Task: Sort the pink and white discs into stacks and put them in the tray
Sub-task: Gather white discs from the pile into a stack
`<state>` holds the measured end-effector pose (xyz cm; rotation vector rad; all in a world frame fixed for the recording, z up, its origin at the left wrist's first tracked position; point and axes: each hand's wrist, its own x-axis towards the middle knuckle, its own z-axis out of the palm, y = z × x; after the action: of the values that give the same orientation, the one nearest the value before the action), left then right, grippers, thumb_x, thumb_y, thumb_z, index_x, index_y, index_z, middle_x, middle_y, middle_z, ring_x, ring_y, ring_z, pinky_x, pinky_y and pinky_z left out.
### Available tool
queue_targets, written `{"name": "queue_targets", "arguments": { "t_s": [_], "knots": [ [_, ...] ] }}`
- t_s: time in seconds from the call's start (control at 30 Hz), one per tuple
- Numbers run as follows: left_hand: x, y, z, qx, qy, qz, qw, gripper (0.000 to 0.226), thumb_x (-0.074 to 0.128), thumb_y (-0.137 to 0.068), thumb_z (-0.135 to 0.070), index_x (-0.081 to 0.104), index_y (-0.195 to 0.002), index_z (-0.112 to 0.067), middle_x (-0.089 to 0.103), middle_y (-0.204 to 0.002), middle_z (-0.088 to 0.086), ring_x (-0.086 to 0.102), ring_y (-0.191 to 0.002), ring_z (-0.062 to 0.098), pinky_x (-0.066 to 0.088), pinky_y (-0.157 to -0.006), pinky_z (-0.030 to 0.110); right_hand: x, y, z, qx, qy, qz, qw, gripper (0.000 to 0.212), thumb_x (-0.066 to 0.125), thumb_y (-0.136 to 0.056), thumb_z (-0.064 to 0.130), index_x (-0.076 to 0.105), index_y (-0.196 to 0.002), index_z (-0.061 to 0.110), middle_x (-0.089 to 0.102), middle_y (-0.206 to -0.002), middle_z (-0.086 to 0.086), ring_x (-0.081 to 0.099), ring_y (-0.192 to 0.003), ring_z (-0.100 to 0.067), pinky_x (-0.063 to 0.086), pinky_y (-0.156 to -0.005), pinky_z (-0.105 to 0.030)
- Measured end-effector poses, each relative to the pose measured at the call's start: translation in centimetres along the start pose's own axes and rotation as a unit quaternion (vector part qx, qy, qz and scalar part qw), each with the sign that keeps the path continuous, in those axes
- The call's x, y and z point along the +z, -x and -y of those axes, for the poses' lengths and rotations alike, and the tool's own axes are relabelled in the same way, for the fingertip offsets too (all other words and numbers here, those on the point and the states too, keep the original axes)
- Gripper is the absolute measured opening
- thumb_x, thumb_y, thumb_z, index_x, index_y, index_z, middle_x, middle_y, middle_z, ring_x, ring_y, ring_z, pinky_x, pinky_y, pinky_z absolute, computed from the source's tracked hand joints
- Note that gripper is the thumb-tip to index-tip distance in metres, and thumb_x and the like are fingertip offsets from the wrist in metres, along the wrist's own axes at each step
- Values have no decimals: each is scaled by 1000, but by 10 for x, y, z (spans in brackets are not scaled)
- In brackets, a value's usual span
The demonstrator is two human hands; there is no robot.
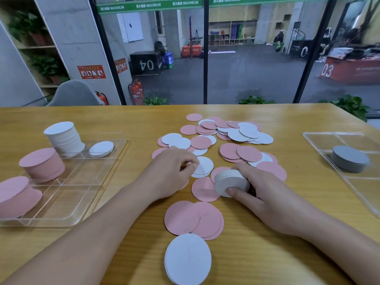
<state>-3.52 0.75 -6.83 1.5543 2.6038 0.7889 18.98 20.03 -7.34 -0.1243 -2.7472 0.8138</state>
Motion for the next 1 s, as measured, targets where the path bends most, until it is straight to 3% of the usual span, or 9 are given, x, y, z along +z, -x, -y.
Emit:
{"name": "queue_targets", "arguments": {
  "t_s": [0.1,0.27,0.5,0.57,0.67,0.83,0.93,1.0],
  "knots": [
    [0,0,0,-37,61,-35,997,11,73,-101,-43,75,-100,-32,70,-99,-12,63,-98,10,56,-89,42,0,0,0,1,0,0,1000,15,61,-106,48,55,-114,37,60,-99,23,57,-87,-8,40,-67,-25],
    [1,-1,-8,-79,-35,7,996,49,70,-95,-68,72,-132,-36,54,-116,-13,45,-118,14,44,-99,34,-1,0,0,3,-2,2,1000,13,61,-106,48,54,-110,37,60,-97,22,56,-87,-9,40,-67,-26],
    [2,-1,-11,-78,-18,-6,997,56,77,-94,-60,60,-143,-39,52,-140,-18,41,-134,11,38,-106,30,0,0,2,7,-1,3,1000,13,62,-106,48,54,-109,37,60,-98,23,56,-86,-9,42,-67,-25],
    [1,0,-13,-68,19,-27,997,47,82,-92,-49,60,-133,-39,60,-128,-19,50,-121,7,46,-96,29,-1,0,2,7,-3,3,1000,13,62,-106,47,55,-109,37,60,-98,23,56,-86,-9,42,-68,-24],
    [-2,-1,-12,-56,182,-65,979,30,83,-94,-22,63,-114,-34,71,-96,-9,61,-81,8,51,-74,24,-1,0,2,8,-3,3,1000,14,62,-106,47,56,-110,36,60,-99,23,57,-87,-9,43,-68,-25],
    [-8,-2,-3,-15,245,-69,967,10,77,-100,-11,77,-98,-20,78,-94,-3,70,-85,29,59,-81,44,0,1,2,11,-7,2,1000,14,62,-106,46,55,-107,35,60,-95,20,56,-85,-10,44,-69,-27],
    [-12,0,-5,16,278,-28,960,7,75,-102,-7,77,-99,-14,77,-93,5,69,-80,30,57,-74,38,0,1,2,7,-5,1,1000,16,61,-106,47,54,-105,33,60,-91,17,56,-83,-12,44,-67,-28],
    [-14,2,-9,24,318,5,948,6,73,-104,-3,75,-100,-7,72,-86,7,64,-62,15,52,-60,25,0,1,2,12,-9,1,1000,14,61,-106,47,54,-108,35,61,-93,18,57,-84,-11,44,-67,-27]
  ]
}}
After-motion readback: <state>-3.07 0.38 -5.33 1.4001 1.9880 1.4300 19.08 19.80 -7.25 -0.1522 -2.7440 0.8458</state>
